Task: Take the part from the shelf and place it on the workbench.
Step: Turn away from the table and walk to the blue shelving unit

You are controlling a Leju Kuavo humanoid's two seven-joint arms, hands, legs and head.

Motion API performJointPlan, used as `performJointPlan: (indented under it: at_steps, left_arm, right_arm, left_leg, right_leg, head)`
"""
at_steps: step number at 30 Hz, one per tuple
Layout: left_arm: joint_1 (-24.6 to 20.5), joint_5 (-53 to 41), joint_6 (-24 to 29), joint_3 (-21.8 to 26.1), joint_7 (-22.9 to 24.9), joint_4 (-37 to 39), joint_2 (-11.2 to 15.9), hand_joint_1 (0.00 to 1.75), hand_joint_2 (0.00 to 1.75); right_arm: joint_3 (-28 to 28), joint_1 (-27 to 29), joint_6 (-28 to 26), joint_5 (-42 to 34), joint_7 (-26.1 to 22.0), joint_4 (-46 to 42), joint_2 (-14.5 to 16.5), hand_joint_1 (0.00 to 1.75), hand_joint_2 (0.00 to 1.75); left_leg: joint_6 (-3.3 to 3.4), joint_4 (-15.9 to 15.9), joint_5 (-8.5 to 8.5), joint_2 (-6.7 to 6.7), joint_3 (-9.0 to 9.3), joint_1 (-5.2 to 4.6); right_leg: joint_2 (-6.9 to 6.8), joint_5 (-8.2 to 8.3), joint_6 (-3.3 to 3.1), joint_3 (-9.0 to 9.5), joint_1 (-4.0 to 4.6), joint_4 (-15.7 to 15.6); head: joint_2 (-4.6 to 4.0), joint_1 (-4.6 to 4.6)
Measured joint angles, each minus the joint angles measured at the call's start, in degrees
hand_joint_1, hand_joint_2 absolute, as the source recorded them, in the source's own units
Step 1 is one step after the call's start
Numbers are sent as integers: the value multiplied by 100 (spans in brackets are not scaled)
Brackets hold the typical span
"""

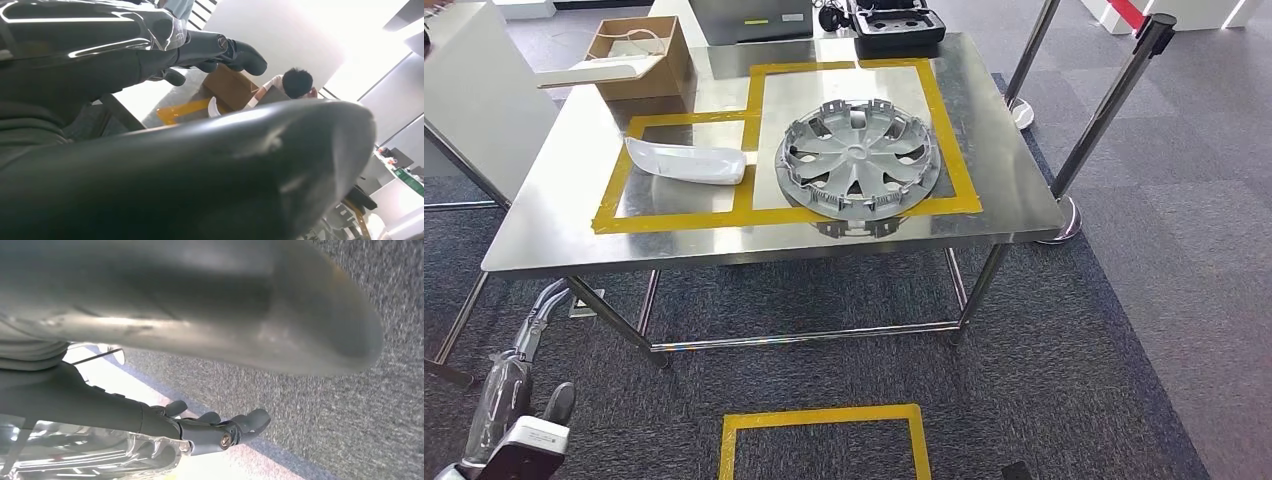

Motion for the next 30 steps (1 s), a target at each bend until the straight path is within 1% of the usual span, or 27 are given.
performJointPlan:
  at_steps: [1,2,3,4,5,6,7,8,9,10,11,12,13,14,16,17,18,19,21,22,23,24,25,27,28,29,30]
  left_arm:
    - [-4,-5,2,-2,1,-1,-3,0,0]
    - [1,-13,3,-7,7,-3,-10,0,0]
    - [14,-22,5,-14,17,-7,-21,0,0]
    - [32,-34,8,-26,26,-16,-34,0,0]
    - [53,-43,9,-43,36,-23,-46,0,0]
    - [70,-52,10,-59,42,-30,-57,0,0]
    - [82,-61,11,-74,43,-33,-68,0,0]
    - [89,-66,12,-84,44,-34,-76,0,0]
    - [95,-69,13,-89,45,-34,-83,0,0]
    - [99,-69,15,-92,48,-37,-88,0,0]
    - [104,-70,19,-93,52,-45,-90,0,0]
    - [108,-73,27,-94,60,-58,-92,0,0]
    - [115,-78,37,-95,70,-75,-93,0,0]
    - [126,-84,48,-97,78,-95,-94,0,0]
    - [165,-97,62,-102,90,-133,-90,0,0]
    - [195,-99,68,-104,93,-153,-84,0,0]
    - [226,-101,74,-103,100,-175,-70,0,0]
    - [254,-98,81,-102,109,-197,-54,0,0]
    - [311,-90,92,-101,130,-242,-28,0,0]
    - [344,-86,97,-101,138,-264,-22,0,0]
    - [378,-85,101,-103,144,-286,-21,0,0]
    - [408,-85,104,-106,153,-310,-21,0,0]
    - [429,-85,106,-109,163,-334,-22,0,0]
    - [444,-98,108,-121,182,-389,-26,0,0]
    - [443,-113,110,-130,187,-416,-29,0,0]
    - [439,-131,114,-144,192,-438,-34,0,0]
    - [435,-151,120,-161,199,-452,-40,0,0]
  right_arm:
    - [-2,1,4,0,1,2,-1,0,0]
    - [-3,4,9,-1,3,3,-1,0,0]
    - [-5,7,12,-1,5,4,-1,0,0]
    - [-7,6,15,-1,8,5,-2,0,0]
    - [-9,7,15,-2,10,5,-5,0,0]
    - [-10,7,15,-2,11,5,-10,0,0]
    - [-12,7,15,-2,11,5,-15,0,0]
    - [-13,7,15,-2,11,5,-18,0,0]
    - [-13,6,15,-1,11,5,-19,0,0]
    - [-14,3,15,-1,11,5,-20,0,0]
    - [-14,-3,15,1,10,5,-23,0,0]
    - [-14,-13,15,5,8,5,-25,0,0]
    - [-14,-23,15,12,3,5,-27,0,0]
    - [-13,-30,16,22,-2,5,-27,0,0]
    - [-13,-33,17,42,-10,7,-18,0,0]
    - [-14,-39,19,50,-10,9,-15,0,0]
    - [-15,-47,20,60,-10,11,-13,0,0]
    - [-15,-58,21,71,-10,13,-11,0,0]
    - [-15,-69,34,87,-9,14,-14,0,0]
    - [-15,-68,44,90,-9,14,-14,0,0]
    - [-15,-65,52,88,-11,14,-15,0,0]
    - [-16,-60,58,85,-16,14,-16,0,0]
    - [-16,-54,62,80,-25,14,-17,0,0]
    - [-18,-43,78,60,-41,15,-16,0,0]
    - [-19,-38,89,48,-45,15,-15,0,0]
    - [-20,-35,98,35,-46,16,-15,0,0]
    - [-22,-30,103,23,-48,17,-15,0,0]
  left_leg:
    - [33,-9,42,11,-53,2]
    - [80,-17,103,22,-117,8]
    - [127,-30,176,34,-186,17]
    - [161,-36,246,47,-261,23]
    - [185,-34,313,53,-340,17]
    - [193,-26,379,60,-423,11]
    - [195,-9,445,67,-514,6]
    - [191,17,501,71,-596,4]
    - [183,57,549,75,-686,5]
    - [168,112,588,76,-776,7]
    - [150,178,615,77,-860,5]
    - [126,248,638,76,-942,0]
    - [97,302,666,77,-1000,-6]
    - [66,335,699,78,-1036,-10]
    - [2,349,778,76,-1080,-4]
    - [-33,381,729,64,-1117,5]
    - [-68,483,581,49,-1169,15]
    - [-102,696,327,35,-1245,30]
    - [-159,1378,-249,22,-1411,60]
    - [-175,1712,-396,22,-1459,72]
    - [-181,1914,-393,22,-1445,81]
    - [-181,1943,-268,22,-1349,88]
    - [-176,1774,-86,22,-1164,92]
    - [-151,946,132,13,-518,90]
    - [-131,498,115,5,-204,82]
    - [-111,160,61,-4,15,68]
    - [-88,-4,20,-9,104,51]
  right_leg:
    - [1,16,37,-28,-12,7]
    - [3,-68,67,-70,-19,66]
    - [6,-251,90,-127,-21,207]
    - [9,-540,107,-207,-23,481]
    - [9,-843,124,-295,-22,837]
    - [9,-1062,138,-364,-21,1218]
    - [9,-1158,148,-390,-21,1528]
    - [9,-1108,149,-336,-21,1666]
    - [8,-964,145,-185,-21,1597]
    - [8,-802,135,69,-22,1317]
    - [8,-720,121,382,-20,901]
    - [10,-721,100,679,-15,461]
    - [13,-771,77,878,-5,131]
    - [15,-834,49,970,10,-57]
    - [11,-809,-30,920,18,-114]
    - [2,-757,-80,866,11,-113]
    - [-7,-694,-126,799,-2,-117]
    - [-17,-623,-160,719,-13,-119]
    - [-31,-480,-187,537,-13,-114]
    - [-36,-408,-184,450,-13,-110]
    - [-40,-338,-175,365,-13,-105]
    - [-41,-271,-162,282,-14,-100]
    - [-41,-210,-147,211,-14,-95]
    - [-38,-100,-103,99,-7,-84]
    - [-36,-50,-75,68,1,-78]
    - [-36,9,-39,40,7,-76]
    - [-37,63,-2,18,8,-79]
  head:
    - [0,-7]
    - [0,-6]
    - [0,-1]
    - [0,3]
    - [0,15]
    - [0,19]
    - [1,20]
    - [1,20]
    - [0,19]
    - [0,19]
    - [0,19]
    - [0,16]
    - [0,14]
    - [0,12]
    - [0,16]
    - [0,14]
    - [0,7]
    - [0,-3]
    - [0,-23]
    - [0,-27]
    - [0,-28]
    - [0,-28]
    - [0,-29]
    - [1,-28]
    - [1,-26]
    - [0,-24]
    - [1,-22]
